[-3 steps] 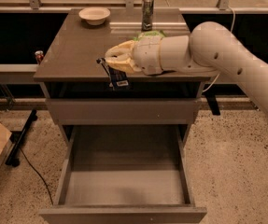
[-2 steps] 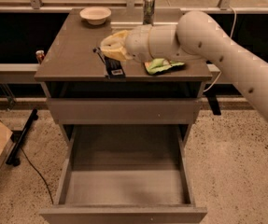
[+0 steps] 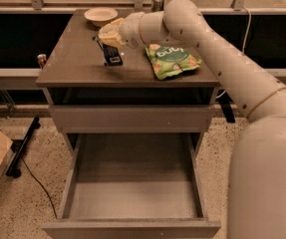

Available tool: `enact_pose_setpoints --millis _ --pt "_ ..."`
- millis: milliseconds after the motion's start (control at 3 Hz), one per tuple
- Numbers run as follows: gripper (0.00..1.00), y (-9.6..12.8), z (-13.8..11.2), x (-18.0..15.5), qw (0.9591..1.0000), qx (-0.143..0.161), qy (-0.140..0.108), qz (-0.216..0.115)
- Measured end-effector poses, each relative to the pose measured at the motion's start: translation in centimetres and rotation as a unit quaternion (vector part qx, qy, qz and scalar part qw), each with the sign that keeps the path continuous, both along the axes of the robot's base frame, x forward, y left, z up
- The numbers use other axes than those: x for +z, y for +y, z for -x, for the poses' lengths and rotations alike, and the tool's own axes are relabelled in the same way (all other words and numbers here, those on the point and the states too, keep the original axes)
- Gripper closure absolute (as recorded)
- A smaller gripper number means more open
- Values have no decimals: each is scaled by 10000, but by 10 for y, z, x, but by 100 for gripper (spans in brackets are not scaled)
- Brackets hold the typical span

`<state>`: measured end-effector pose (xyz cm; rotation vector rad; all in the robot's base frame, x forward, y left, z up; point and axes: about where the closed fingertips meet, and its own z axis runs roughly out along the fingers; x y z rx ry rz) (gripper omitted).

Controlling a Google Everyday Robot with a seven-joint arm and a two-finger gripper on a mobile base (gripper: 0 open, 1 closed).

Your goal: Pick rxbar blueberry from middle drawer and place on counter

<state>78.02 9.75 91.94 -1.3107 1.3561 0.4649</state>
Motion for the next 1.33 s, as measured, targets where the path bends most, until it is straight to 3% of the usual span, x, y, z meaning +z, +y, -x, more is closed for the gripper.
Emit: enact_pose_setpoints --millis 333,1000,1333 --pt "52 7 -43 -14 9995 -213 60 233" --pt "6 12 -40 -14 9996 -164 59 214" --pt "0 14 -40 -15 9996 -150 66 214"
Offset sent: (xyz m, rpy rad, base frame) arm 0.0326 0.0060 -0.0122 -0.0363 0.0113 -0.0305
